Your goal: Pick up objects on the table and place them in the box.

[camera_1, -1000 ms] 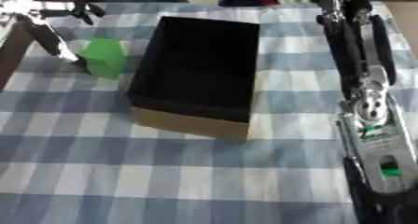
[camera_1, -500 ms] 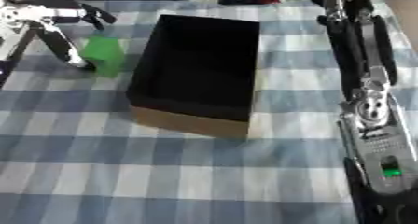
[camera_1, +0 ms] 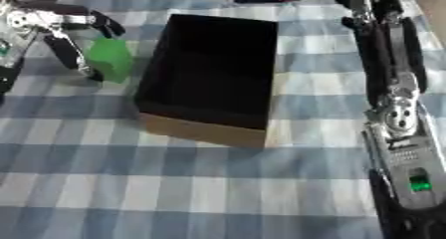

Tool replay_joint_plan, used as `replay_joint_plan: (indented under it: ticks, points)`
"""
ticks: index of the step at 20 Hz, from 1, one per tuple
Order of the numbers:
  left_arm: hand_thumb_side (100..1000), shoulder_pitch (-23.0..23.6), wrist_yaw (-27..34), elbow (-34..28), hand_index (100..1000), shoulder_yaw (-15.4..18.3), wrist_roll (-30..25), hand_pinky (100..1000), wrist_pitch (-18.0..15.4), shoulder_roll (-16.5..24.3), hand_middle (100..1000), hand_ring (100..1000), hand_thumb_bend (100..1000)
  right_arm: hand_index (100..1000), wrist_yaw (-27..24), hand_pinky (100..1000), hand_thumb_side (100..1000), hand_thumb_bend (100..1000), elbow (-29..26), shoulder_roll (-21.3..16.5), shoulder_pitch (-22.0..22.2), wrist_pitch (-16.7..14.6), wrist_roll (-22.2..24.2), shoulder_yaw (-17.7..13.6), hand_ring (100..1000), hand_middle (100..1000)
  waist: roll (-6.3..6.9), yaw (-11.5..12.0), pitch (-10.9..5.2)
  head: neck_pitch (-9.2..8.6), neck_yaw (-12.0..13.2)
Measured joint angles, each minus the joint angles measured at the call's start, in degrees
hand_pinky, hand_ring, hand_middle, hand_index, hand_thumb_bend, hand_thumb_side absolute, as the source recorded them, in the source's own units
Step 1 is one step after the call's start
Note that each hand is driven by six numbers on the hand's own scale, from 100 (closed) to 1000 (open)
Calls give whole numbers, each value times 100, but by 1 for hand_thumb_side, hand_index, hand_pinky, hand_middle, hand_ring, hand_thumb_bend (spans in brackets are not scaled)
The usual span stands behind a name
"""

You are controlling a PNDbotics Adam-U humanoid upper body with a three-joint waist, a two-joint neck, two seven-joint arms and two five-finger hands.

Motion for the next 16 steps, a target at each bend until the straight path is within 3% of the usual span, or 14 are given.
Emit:
replay_joint_plan:
  ticks: [5,16]
  points:
    - [100,29,-128,-54,788,33,-53,936,53,-34,594,769,559,936,-65,842,923,100,0,-3,0,-3,-3,1,884,712,-1,0,5,-21,11]
    - [100,40,-79,-154,668,23,-144,918,144,-97,472,673,405,938,-75,845,928,100,1,-19,2,24,-22,-4,886,711,-22,4,33,-22,28]
